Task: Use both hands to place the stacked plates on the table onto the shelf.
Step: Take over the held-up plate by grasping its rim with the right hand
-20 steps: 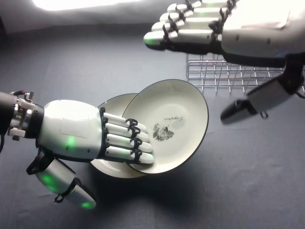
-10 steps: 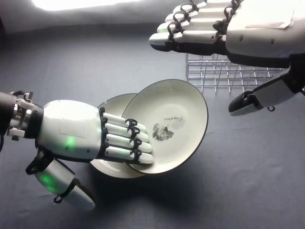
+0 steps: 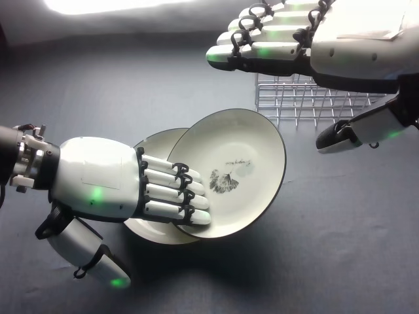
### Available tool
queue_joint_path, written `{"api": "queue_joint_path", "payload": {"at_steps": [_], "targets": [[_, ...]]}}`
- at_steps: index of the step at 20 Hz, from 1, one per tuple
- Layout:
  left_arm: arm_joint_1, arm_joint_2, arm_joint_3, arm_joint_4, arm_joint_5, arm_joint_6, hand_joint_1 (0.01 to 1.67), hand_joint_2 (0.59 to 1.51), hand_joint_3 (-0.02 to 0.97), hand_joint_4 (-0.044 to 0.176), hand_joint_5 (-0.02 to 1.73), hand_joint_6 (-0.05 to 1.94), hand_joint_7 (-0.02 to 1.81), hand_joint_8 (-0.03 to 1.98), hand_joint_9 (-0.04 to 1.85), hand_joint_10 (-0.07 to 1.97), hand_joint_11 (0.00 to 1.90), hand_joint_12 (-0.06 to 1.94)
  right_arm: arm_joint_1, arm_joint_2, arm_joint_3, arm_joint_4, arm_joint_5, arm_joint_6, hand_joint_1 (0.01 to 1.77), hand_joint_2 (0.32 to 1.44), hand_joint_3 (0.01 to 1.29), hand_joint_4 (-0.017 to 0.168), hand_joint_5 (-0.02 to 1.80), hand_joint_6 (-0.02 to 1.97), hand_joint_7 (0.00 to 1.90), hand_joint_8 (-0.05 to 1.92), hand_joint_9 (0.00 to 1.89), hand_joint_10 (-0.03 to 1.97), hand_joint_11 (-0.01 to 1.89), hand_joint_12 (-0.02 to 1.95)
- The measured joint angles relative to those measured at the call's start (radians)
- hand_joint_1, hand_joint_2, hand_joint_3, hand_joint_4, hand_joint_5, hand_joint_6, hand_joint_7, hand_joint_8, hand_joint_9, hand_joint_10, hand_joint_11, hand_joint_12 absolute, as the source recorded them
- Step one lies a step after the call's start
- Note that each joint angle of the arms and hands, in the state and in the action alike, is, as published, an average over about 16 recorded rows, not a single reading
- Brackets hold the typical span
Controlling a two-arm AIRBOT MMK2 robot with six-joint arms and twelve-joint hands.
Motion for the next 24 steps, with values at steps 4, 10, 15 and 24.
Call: {"api": "queue_joint_path", "payload": {"at_steps": [4, 10, 15, 24], "targets": [[-0.001, 0.0, 0.0, 0.001, 0.0, -0.001, 0.01, 1.186, 0.02, -0.006, -0.02, -0.03, -0.01, -0.03, -0.01, -0.01, 0.01, 0.0, -0.001, 0.0, 0.0, 0.0, 0.001, 0.0, 1.32, 0.9, 0.01, 0.003, 0.02, 0.03, 0.02, 0.01, 0.02, 0.03, 0.02, 0.15], [-0.001, 0.0, 0.0, 0.001, -0.001, -0.001, 0.01, 1.182, 0.02, -0.006, -0.02, -0.03, -0.01, -0.03, -0.01, -0.01, 0.01, 0.0, -0.007, 0.0, -0.002, 0.0, 0.005, 0.0, 1.38, 0.93, 0.01, 0.002, 0.02, 0.03, 0.02, 0.01, 0.02, 0.03, 0.02, 0.23], [-0.001, 0.001, 0.0, 0.001, -0.001, -0.001, 0.01, 1.18, 0.02, -0.006, -0.02, -0.03, -0.01, -0.03, -0.01, -0.01, 0.01, 0.0, -0.02, 0.007, -0.013, -0.001, 0.014, 0.0, 1.35, 0.93, 0.01, 0.001, 0.02, 0.03, 0.02, 0.01, 0.01, 0.03, 0.01, 0.21], [-0.001, 0.003, -0.001, 0.002, -0.001, -0.003, 0.01, 1.181, 0.02, -0.006, -0.02, -0.03, -0.01, -0.03, -0.01, -0.01, 0.01, 0.0, -0.075, 0.02, -0.033, -0.002, 0.035, 0.0, 1.29, 0.92, 0.01, -0.001, 0.02, 0.03, 0.02, 0.01, 0.01, 0.03, 0.01, 0.18]]}}
